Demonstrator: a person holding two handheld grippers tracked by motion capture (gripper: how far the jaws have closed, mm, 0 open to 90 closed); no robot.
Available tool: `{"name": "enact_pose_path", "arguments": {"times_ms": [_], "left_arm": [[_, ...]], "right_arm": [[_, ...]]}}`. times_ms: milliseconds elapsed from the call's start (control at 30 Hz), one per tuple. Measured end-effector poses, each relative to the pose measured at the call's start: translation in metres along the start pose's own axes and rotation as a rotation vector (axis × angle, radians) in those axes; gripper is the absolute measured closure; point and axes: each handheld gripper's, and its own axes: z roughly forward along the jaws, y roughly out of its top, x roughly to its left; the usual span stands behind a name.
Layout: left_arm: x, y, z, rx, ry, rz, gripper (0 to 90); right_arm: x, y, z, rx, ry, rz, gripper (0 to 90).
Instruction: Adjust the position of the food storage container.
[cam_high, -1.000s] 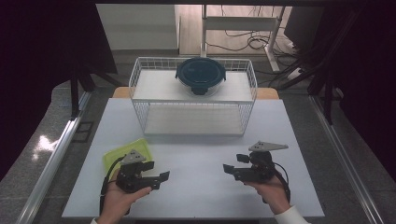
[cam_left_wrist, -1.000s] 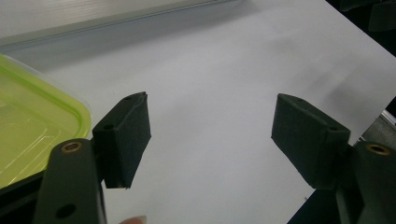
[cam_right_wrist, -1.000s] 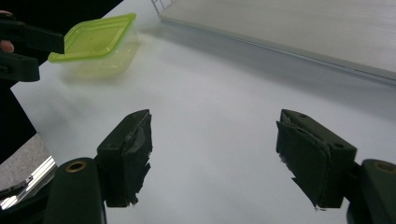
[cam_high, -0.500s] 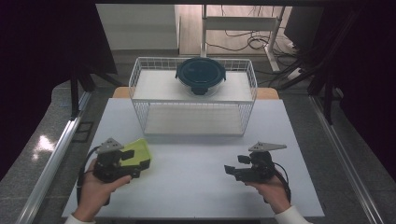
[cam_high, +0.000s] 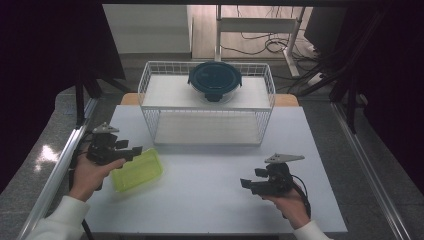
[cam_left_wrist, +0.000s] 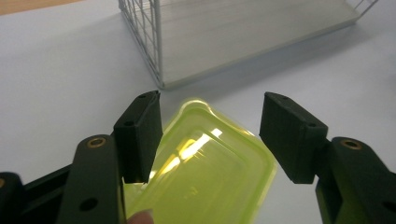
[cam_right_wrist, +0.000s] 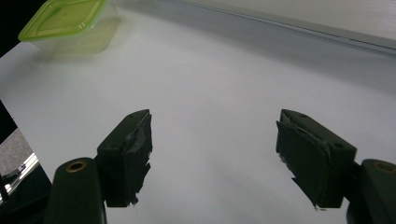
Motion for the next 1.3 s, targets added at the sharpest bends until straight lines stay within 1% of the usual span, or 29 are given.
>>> {"name": "enact_pose_path", "arguments": {"times_ms": [67,100,167,200,267,333,367,467,500,533,567,600,633,700,800,900,933,1000,1067,1133,1200,1233,1300], "left_arm": [[0.005,0.004,0.006,0.014,0.004,0.009,41.1],[0.008,0.006,0.011,0.03,0.007,0.012,42.0],[0.014,0.009,0.017,0.051,0.017,0.019,45.7],[0.017,0.01,0.02,0.06,0.019,0.012,47.6],[0.024,0.012,0.027,0.061,0.006,-0.01,52.3],[0.027,0.014,0.032,0.072,0.007,-0.01,60.0],[0.028,0.015,0.036,0.086,0.01,-0.011,62.8],[0.031,0.017,0.048,0.147,0.055,0.005,72.7],[0.032,0.017,0.051,0.169,0.071,0.0,76.3],[0.034,0.018,0.055,0.199,0.095,-0.013,79.4],[0.035,0.018,0.058,0.21,0.095,-0.018,83.2],[0.036,0.018,0.061,0.22,0.085,-0.024,84.8],[0.037,0.017,0.065,0.235,0.084,-0.024,86.4],[0.038,0.016,0.072,0.258,0.104,-0.006,88.4],[0.04,0.013,0.078,0.273,0.105,0.014,89.9],[0.041,0.01,0.08,0.27,0.092,0.019,90.0],[0.041,0.009,0.08,0.269,0.075,0.033,90.0],[0.041,0.008,0.081,0.272,0.05,0.046,90.0],[0.04,0.007,0.083,0.281,0.032,0.058,90.0],[0.037,0.006,0.084,0.288,0.025,0.086,90.0],[0.036,0.007,0.084,0.291,0.028,0.113,90.0],[0.035,0.007,0.085,0.293,0.025,0.116,90.0],[0.034,0.008,0.085,0.294,0.016,0.136,90.0]], "right_arm": [[0.0,0.0,0.0,0.0,-0.001,0.002,26.4],[-0.001,0.0,-0.001,0.0,-0.002,0.002,26.4],[-0.001,-0.001,-0.001,-0.002,-0.005,0.003,26.3],[-0.001,-0.001,-0.002,-0.002,-0.006,0.004,26.3],[-0.002,-0.001,-0.002,-0.002,-0.007,0.006,26.3],[-0.002,-0.001,-0.002,-0.001,-0.007,0.008,26.3],[-0.003,-0.001,-0.002,0.0,-0.007,0.009,26.2],[-0.003,-0.002,-0.001,0.008,-0.006,0.012,26.0],[-0.003,-0.002,-0.001,0.009,-0.007,0.011,26.0],[-0.003,-0.002,-0.001,0.011,-0.006,0.011,26.0],[-0.004,-0.002,-0.001,0.012,-0.005,0.012,26.0],[-0.004,-0.002,0.0,0.013,-0.004,0.012,26.0],[-0.004,-0.003,0.0,0.014,-0.003,0.012,26.0],[-0.004,-0.003,0.001,0.016,-0.014,0.013,26.0],[-0.005,-0.004,0.001,0.011,-0.023,0.018,25.9],[-0.006,-0.004,0.0,0.008,-0.025,0.022,26.0],[-0.006,-0.004,0.001,0.009,-0.027,0.023,26.0],[-0.007,-0.005,0.001,0.009,-0.03,0.026,25.9],[-0.007,-0.005,0.001,0.012,-0.03,0.028,26.0],[-0.007,-0.005,0.001,0.012,-0.027,0.031,25.9],[-0.006,-0.005,0.002,0.013,-0.028,0.03,25.8],[-0.006,-0.006,0.002,0.015,-0.028,0.028,25.8],[-0.007,-0.006,0.003,0.017,-0.027,0.027,25.8]]}}
